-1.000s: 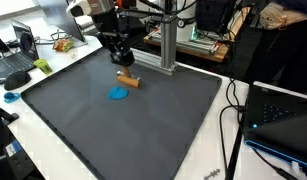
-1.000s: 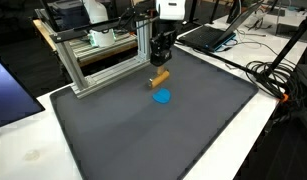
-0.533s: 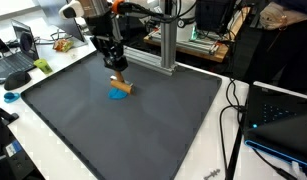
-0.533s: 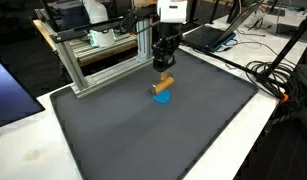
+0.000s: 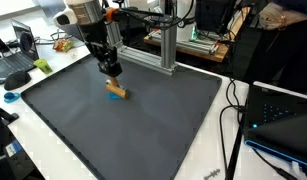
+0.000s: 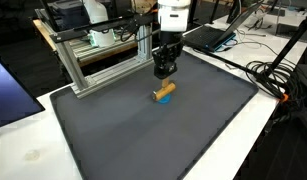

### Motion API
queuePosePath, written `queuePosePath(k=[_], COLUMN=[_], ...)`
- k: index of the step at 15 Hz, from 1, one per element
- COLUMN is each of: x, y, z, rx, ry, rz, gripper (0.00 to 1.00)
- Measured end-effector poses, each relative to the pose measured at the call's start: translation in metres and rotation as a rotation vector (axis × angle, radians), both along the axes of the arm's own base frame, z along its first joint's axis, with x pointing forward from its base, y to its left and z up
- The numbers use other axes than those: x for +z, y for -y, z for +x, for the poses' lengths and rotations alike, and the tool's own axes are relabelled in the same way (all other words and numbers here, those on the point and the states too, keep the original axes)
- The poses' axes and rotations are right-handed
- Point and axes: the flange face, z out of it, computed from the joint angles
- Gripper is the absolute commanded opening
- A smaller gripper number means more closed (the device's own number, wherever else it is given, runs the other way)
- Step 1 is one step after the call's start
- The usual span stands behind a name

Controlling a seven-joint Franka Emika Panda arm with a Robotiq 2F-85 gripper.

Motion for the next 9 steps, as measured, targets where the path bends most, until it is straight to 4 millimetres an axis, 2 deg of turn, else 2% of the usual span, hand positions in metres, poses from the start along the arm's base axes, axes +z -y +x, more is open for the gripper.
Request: queuePosePath(k=[9], x=[-0.0014], y=[-0.0002], z=[0.0072], rx=[-0.005], ry=[0.007], rz=[-0.001], gripper=[0.22])
